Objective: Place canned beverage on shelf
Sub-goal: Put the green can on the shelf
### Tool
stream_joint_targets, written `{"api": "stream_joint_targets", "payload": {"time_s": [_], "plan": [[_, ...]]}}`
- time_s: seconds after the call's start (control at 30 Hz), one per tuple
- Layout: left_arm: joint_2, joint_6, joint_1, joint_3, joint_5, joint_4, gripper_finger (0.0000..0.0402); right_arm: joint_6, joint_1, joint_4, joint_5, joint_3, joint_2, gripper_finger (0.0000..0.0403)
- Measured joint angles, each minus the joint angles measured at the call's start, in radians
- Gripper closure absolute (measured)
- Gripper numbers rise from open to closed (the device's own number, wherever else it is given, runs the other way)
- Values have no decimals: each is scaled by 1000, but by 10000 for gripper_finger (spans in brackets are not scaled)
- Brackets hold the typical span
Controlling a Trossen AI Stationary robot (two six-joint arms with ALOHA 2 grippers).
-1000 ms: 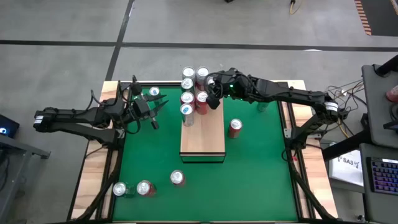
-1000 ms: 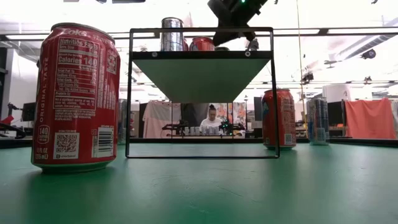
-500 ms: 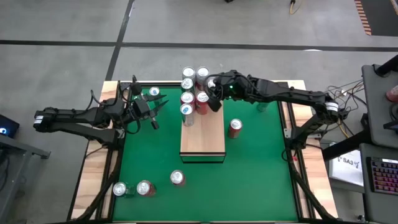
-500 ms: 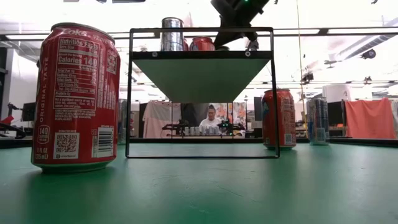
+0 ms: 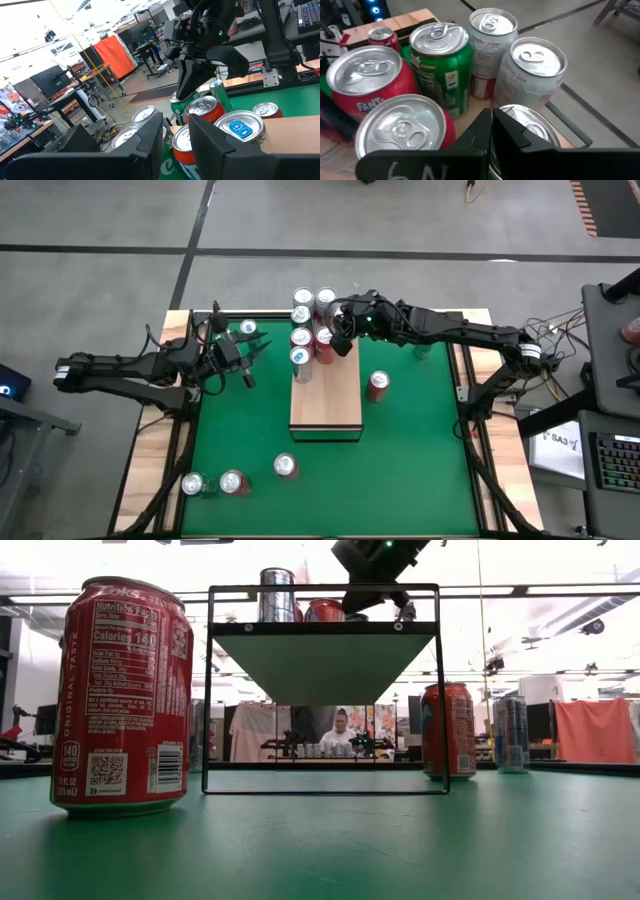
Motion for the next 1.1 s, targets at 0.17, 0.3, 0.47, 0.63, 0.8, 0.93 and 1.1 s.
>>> {"api": "stream_joint_targets", "payload": {"time_s": [0.17, 0.3, 0.47, 0.63, 0.8, 0.93, 1.1], "plan": [[0, 0, 0, 0, 0, 1, 324, -5, 4, -9, -21, 0, 0, 394], [0, 5, 0, 0, 0, 8, 324, -6, 4, -29, -35, 0, -8, 394], [0, 8, 0, 0, 0, 18, 324, -24, 4, -37, -36, 0, -13, 394], [0, 8, 0, 0, 0, 21, 324, -37, 4, -35, -31, -1, -19, 394], [0, 8, 0, 0, 0, 21, 324, -38, 4, -36, -29, 21, -27, 394], [0, 8, 0, 0, 0, 20, 324, -15, 4, -66, -27, 54, -37, 394], [-6, 9, 0, 0, 39, -39, 324, 91, 2, -218, -11, 111, -50, 394]]}}
